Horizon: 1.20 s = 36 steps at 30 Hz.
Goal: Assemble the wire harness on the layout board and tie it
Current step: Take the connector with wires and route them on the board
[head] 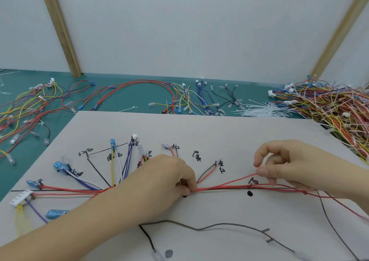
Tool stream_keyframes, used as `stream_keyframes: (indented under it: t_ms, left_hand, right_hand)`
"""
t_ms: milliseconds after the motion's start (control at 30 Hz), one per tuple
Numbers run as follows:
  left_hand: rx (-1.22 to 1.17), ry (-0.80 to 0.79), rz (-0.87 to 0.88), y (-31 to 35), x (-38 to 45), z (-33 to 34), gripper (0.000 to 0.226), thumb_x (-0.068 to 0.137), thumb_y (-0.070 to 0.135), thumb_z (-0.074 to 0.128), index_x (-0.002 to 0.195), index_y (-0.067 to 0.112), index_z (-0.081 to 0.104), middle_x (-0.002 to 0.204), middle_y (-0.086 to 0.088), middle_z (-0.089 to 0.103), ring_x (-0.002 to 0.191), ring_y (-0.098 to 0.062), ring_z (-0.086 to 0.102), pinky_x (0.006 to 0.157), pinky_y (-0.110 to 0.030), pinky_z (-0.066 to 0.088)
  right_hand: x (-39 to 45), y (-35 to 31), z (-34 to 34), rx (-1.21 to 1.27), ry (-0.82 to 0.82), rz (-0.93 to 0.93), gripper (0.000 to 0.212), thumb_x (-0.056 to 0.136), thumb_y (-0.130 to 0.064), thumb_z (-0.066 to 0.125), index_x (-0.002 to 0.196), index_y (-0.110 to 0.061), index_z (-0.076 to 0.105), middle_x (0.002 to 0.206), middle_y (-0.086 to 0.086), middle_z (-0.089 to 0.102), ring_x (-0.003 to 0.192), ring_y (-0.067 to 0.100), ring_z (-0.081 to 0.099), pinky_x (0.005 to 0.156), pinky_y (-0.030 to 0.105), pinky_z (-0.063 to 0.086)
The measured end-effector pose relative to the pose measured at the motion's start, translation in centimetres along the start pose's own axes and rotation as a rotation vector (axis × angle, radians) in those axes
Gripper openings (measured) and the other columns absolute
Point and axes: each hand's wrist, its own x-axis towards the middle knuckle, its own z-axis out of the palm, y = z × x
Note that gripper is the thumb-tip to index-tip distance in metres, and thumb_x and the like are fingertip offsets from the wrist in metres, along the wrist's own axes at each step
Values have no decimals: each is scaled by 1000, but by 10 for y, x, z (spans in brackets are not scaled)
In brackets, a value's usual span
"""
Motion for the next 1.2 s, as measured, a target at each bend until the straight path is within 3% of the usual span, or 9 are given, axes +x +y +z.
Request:
stream_keyframes:
  t_ms: [167, 333, 567, 733, 833, 900, 1033, 1133, 1200]
  left_hand:
    - [2, 7, 2, 2, 0, 0, 18, 85, 17, 59, 91, 30, 70, 74, 20, 50, 68, 6, 45, 72, -13, 39]
    - [-42, 7, -11, 2, -3, 0, 20, 86, 17, 58, 92, 33, 68, 75, 22, 50, 68, 12, 46, 66, -4, 34]
    - [5, 11, 6, 5, -2, 0, 21, 87, 16, 56, 94, 29, 71, 74, 20, 46, 70, 1, 41, 72, -12, 36]
    - [63, 14, 46, 6, -7, 0, 25, 92, 19, 48, 104, 32, 67, 100, 13, 57, 90, -3, 49, 80, -16, 36]
    - [159, 18, 81, 6, -11, 5, 28, 96, 23, 40, 113, 32, 59, 112, 14, 52, 101, -9, 50, 85, -23, 38]
    - [160, 23, 94, 6, -14, 6, 28, 96, 22, 39, 115, 31, 57, 115, 15, 49, 102, -9, 49, 83, -21, 37]
    - [-113, 18, 25, 0, -17, -14, 32, 90, 10, 51, 111, 30, 65, 111, 13, 54, 89, 0, 50, 73, -4, 33]
    - [-375, 203, -46, -12, -32, -43, 37, 85, 3, 58, 89, 39, 67, 95, 15, 62, 77, 1, 57, 71, -7, 42]
    - [-367, 320, -114, -30, -49, -63, 36, 83, 5, 61, 81, 40, 66, 83, 20, 65, 71, 1, 58, 64, -6, 42]
  right_hand:
    - [6, 5, 13, -400, 40, -24, 13, 78, -29, 67, 67, -24, 63, 60, -7, 64, 49, 0, 50, 51, 16, 41]
    - [12, 3, 11, -531, 6, 12, 16, 78, -34, 67, 64, -32, 61, 69, -9, 64, 56, -3, 51, 58, 17, 42]
    - [18, -6, 4, -672, -52, -38, 23, 75, -30, 72, 57, -40, 60, 70, -17, 61, 67, -8, 52, 62, 14, 43]
    - [18, -4, 2, -656, -41, -90, 22, 72, -24, 74, 60, -38, 64, 73, -16, 65, 72, -1, 58, 69, 17, 46]
    - [17, -4, 4, -686, -40, -138, 18, 74, -21, 72, 71, -36, 62, 80, -27, 59, 72, 0, 55, 63, 15, 42]
    - [14, -8, 9, -679, -49, -170, 26, 77, -21, 68, 80, -44, 55, 90, -36, 52, 77, -5, 54, 66, 13, 43]
    - [10, -28, 26, -706, -62, -291, 39, 85, -30, 57, 97, -61, 37, 106, -43, 34, 91, -13, 48, 70, 10, 41]
    - [9, -51, 43, -647, 12, -449, 24, 88, -31, 52, 86, -54, 46, 109, -49, 28, 89, -19, 43, 75, 2, 34]
    - [8, -68, 55, -595, 31, -514, 20, 87, -30, 52, 82, -49, 49, 104, -53, 29, 87, -21, 43, 73, -1, 33]
